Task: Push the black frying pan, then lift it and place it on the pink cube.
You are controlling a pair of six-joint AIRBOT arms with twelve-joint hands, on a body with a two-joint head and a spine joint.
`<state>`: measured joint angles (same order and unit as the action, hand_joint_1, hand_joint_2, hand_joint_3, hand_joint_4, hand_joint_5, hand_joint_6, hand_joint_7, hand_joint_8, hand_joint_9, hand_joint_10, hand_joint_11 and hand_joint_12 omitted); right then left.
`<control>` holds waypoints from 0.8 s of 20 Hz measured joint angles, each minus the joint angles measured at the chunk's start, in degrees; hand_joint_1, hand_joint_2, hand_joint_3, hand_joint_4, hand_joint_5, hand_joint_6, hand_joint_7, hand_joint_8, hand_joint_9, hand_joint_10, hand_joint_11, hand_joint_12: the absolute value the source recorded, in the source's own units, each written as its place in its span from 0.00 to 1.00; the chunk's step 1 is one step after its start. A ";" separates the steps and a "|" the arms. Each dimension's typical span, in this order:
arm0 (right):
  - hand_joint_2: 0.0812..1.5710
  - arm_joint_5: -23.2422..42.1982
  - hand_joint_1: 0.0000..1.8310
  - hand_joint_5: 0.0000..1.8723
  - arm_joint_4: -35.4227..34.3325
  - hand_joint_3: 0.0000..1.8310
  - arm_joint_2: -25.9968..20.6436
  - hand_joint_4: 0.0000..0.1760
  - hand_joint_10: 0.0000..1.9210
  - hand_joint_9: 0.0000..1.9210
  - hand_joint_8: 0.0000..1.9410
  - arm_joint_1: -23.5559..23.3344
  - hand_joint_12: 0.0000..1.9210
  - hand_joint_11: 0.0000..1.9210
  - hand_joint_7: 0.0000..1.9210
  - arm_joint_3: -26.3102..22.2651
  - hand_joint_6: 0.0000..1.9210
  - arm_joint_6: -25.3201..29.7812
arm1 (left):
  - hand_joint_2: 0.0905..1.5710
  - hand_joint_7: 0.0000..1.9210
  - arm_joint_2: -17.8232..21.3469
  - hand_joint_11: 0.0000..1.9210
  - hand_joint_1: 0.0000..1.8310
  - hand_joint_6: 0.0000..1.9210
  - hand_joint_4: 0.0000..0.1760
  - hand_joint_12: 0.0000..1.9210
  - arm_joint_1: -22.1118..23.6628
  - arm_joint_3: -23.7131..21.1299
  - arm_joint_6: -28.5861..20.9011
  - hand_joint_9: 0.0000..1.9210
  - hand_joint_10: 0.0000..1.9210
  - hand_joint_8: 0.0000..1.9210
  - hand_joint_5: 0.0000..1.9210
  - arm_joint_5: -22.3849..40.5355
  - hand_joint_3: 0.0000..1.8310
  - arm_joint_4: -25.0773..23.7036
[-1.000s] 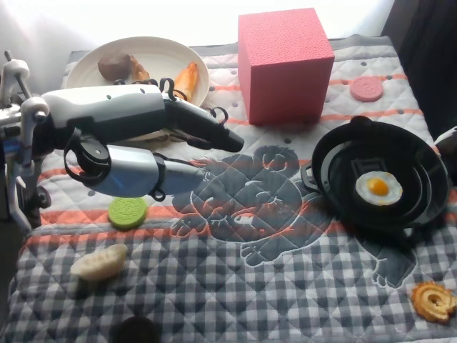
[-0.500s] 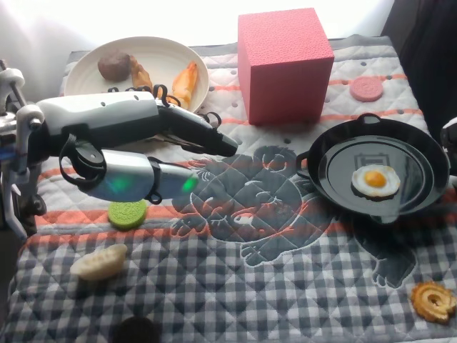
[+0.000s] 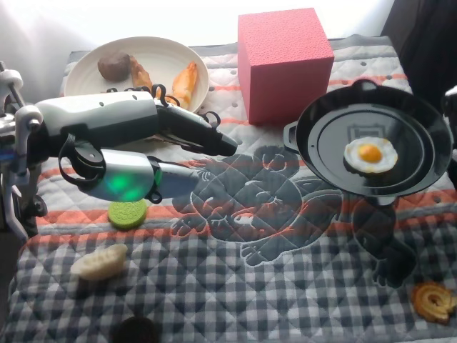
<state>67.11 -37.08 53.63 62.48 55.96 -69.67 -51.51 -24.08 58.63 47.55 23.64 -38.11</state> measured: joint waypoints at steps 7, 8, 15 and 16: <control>0.82 1.55 0.77 0.67 3.30 0.00 -2.08 0.00 1.00 0.86 1.00 -2.38 1.00 0.87 0.78 -0.04 1.00 0.66 | 0.94 0.23 0.00 0.00 0.22 0.00 0.12 0.52 -0.50 0.00 0.02 0.22 0.00 0.00 0.22 0.00 0.01 0.20; 0.82 1.29 0.77 0.67 3.58 0.00 -2.12 0.00 1.00 0.86 1.00 -3.26 1.00 0.87 0.78 0.20 1.00 0.61 | 0.94 0.23 0.00 0.00 0.22 0.00 0.12 0.52 -0.52 0.00 0.02 0.22 0.00 0.00 0.22 0.00 0.01 0.20; 0.81 -6.19 0.81 0.55 5.62 0.00 0.04 0.00 1.00 0.83 1.00 -13.16 1.00 0.85 0.73 6.03 1.00 0.63 | 0.93 0.25 0.00 0.00 0.24 0.01 0.10 0.52 -0.66 0.00 0.02 0.24 0.01 0.00 0.27 0.00 0.00 0.33; 0.81 -7.80 0.80 0.57 5.60 0.00 0.81 0.00 1.00 0.83 1.00 -14.80 1.00 0.85 0.74 7.28 1.00 0.63 | 0.95 0.23 0.00 0.00 0.17 0.00 0.20 0.50 -0.70 0.00 0.04 0.22 0.01 0.00 0.24 -0.02 0.01 0.35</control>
<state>59.31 -31.48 54.43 47.68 63.24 -69.04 -51.51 -24.77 58.63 47.59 23.62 -37.76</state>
